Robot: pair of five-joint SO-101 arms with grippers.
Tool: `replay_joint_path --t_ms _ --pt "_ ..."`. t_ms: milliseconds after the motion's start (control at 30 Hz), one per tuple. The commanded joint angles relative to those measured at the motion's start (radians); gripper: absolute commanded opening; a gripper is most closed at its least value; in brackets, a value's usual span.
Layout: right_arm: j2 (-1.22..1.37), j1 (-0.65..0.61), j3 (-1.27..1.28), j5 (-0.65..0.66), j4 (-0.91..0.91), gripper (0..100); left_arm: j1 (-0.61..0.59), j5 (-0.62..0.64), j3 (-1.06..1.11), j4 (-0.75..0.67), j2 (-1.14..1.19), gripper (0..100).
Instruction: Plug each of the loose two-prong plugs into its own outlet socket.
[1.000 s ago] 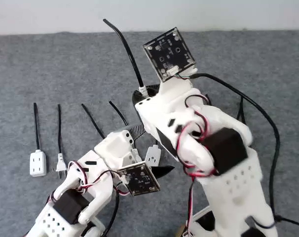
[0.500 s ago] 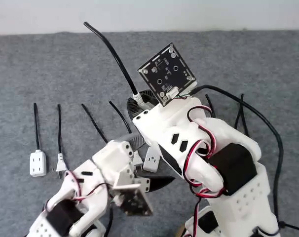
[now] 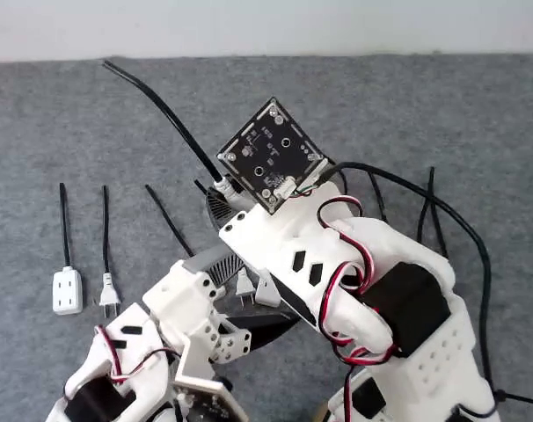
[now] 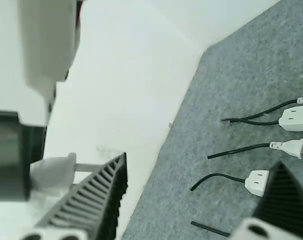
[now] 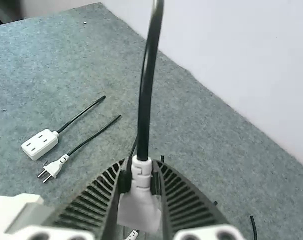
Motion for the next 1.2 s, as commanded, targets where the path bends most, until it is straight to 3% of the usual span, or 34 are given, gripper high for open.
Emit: replay_joint_path --t_ms 0,433,833,1167 --pt "-0.031 -0.013 -0.066 0.037 0.002 0.9 0.006 -0.041 0.030 -0.003 -0.051 41" --pt "-0.033 -0.051 -0.066 0.035 0.036 0.9 0.000 -0.044 0.077 -0.041 -0.074 41" --pt "-0.036 -0.051 -0.066 0.035 0.051 0.9 -0.081 -0.046 0.137 -0.124 -0.072 41" --pt "-0.068 -0.045 -0.061 0.037 0.058 0.9 -0.061 -0.009 0.120 -0.078 -0.074 41"
